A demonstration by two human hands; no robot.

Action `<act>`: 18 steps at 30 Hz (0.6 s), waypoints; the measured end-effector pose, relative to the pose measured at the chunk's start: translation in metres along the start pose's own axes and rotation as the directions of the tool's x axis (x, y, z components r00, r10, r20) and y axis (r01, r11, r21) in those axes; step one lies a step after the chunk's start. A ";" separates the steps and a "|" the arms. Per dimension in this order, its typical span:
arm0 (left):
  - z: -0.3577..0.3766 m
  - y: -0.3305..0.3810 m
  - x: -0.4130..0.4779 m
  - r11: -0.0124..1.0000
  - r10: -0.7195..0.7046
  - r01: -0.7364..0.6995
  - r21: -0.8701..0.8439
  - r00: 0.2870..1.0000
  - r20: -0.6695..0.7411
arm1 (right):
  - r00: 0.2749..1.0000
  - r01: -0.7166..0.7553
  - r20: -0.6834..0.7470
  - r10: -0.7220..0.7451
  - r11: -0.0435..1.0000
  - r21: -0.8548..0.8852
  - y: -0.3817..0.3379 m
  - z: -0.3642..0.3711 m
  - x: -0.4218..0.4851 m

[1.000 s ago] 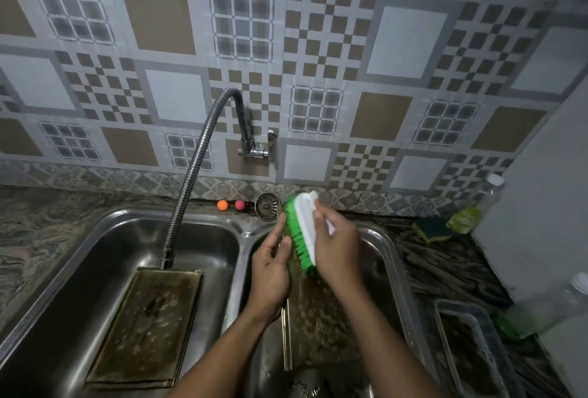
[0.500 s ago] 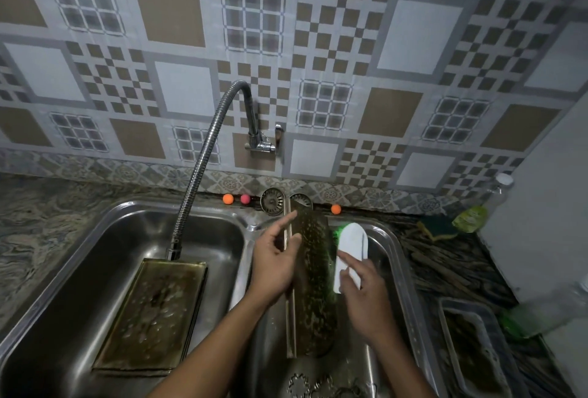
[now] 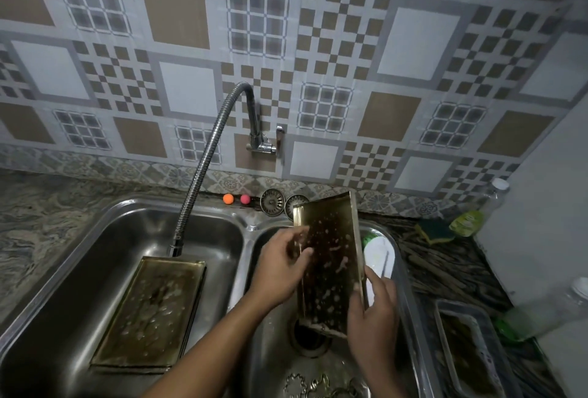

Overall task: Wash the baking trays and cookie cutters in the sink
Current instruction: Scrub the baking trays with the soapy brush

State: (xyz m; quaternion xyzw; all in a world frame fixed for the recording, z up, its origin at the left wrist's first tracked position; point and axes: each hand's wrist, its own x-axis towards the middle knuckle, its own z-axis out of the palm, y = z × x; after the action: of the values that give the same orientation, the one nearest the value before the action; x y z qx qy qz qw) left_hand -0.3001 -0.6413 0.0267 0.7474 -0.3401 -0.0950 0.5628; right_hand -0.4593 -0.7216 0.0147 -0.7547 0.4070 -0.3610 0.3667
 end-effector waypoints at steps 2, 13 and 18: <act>-0.009 -0.021 -0.009 0.987 -0.006 0.004 0.160 1.000 0.013 | 1.000 0.010 -0.027 -0.009 0.999 0.044 0.001 -0.004 0.001; -0.106 -0.077 -0.040 0.912 -0.285 0.302 0.277 0.953 -0.102 | 0.983 -0.058 0.182 0.012 0.967 0.248 -0.049 0.070 -0.021; -0.186 -0.121 -0.064 0.840 -0.370 0.410 0.354 0.912 -0.178 | 0.919 -0.017 0.389 -0.055 0.984 0.180 -0.068 0.139 -0.053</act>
State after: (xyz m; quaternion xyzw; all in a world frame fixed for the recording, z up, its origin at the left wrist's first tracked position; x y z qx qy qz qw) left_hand -0.2020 -0.4413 -0.0330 0.9003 -0.1632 -0.1006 0.3908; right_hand -0.3401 -0.6117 -0.0057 -0.7796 0.2835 -0.2411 0.5037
